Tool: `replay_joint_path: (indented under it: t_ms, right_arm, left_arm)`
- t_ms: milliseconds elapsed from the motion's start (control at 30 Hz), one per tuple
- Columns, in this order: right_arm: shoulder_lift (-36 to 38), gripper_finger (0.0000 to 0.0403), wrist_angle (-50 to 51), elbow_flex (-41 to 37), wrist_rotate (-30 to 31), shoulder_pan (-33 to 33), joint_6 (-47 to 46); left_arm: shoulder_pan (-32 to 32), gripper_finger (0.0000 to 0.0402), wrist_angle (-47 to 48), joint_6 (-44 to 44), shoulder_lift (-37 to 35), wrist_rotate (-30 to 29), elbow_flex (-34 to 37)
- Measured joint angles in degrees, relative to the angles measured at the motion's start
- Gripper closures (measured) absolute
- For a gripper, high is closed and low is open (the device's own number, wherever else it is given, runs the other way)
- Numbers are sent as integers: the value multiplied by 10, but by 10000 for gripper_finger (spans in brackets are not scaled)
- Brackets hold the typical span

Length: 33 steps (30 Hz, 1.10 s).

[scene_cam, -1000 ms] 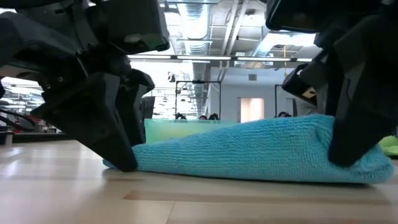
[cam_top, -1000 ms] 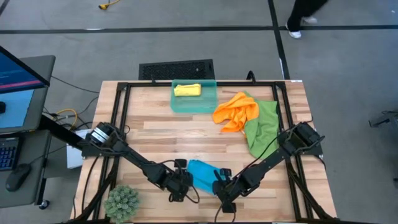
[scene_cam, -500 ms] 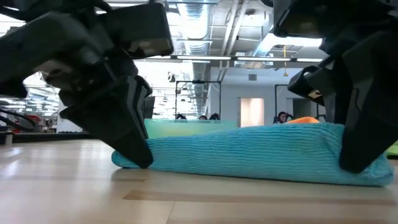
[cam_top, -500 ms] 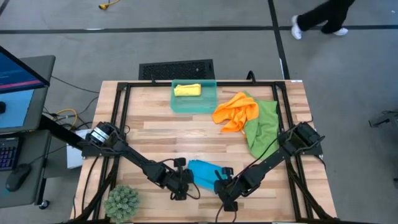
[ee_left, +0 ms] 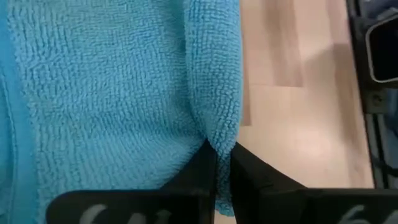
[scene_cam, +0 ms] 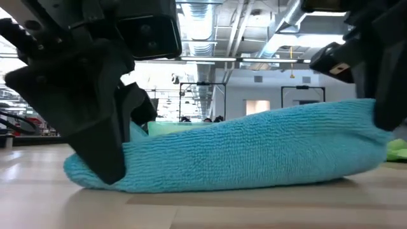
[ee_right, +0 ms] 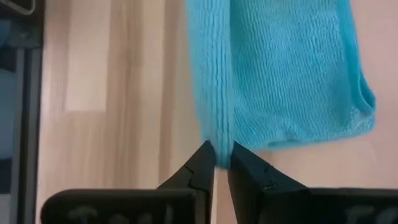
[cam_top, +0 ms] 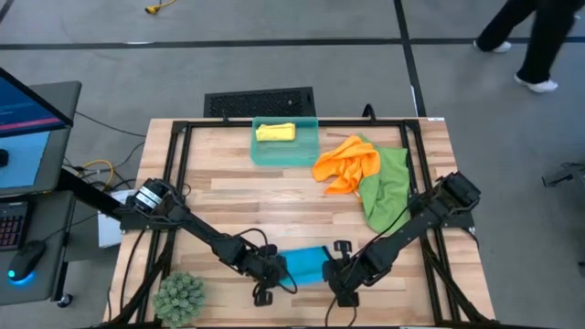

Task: Roll microfiber towels into tight, uniform cylinder then place into a basket
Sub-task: Roll the blue microfiber towel

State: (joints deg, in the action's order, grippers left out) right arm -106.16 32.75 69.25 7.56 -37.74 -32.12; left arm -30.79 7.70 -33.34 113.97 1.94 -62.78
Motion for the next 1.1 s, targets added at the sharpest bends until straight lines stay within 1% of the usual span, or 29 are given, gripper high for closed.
replay_joint_path:
  t_ms: [300,433,533,633,700,767,800,967,1100]
  right_arm:
    - [0,341,-3,0,-2,-5,1]
    - [0,331,4,0,-4,-5,9]
    - [0,316,30,0,-6,-3,10]
    - [4,311,97,13,-8,3,-9]
    - [7,314,131,30,16,3,-9]
    - [17,319,167,38,56,-5,8]
    - [24,322,168,42,75,-10,20]
    - [44,330,108,45,132,-51,90]
    - [34,330,64,45,163,-85,122]
  left_arm:
    - [0,386,-3,0,0,2,1]
    - [2,386,-4,-4,0,5,1]
    - [3,386,-4,-5,0,13,1]
    - [3,386,-5,-19,0,19,1]
    - [8,386,-5,-37,0,33,1]
    - [10,386,-5,-59,0,41,1]
    - [12,386,-5,-67,0,42,1]
    - [17,386,-8,-112,1,50,1]
    - [27,386,-17,-152,2,81,2]
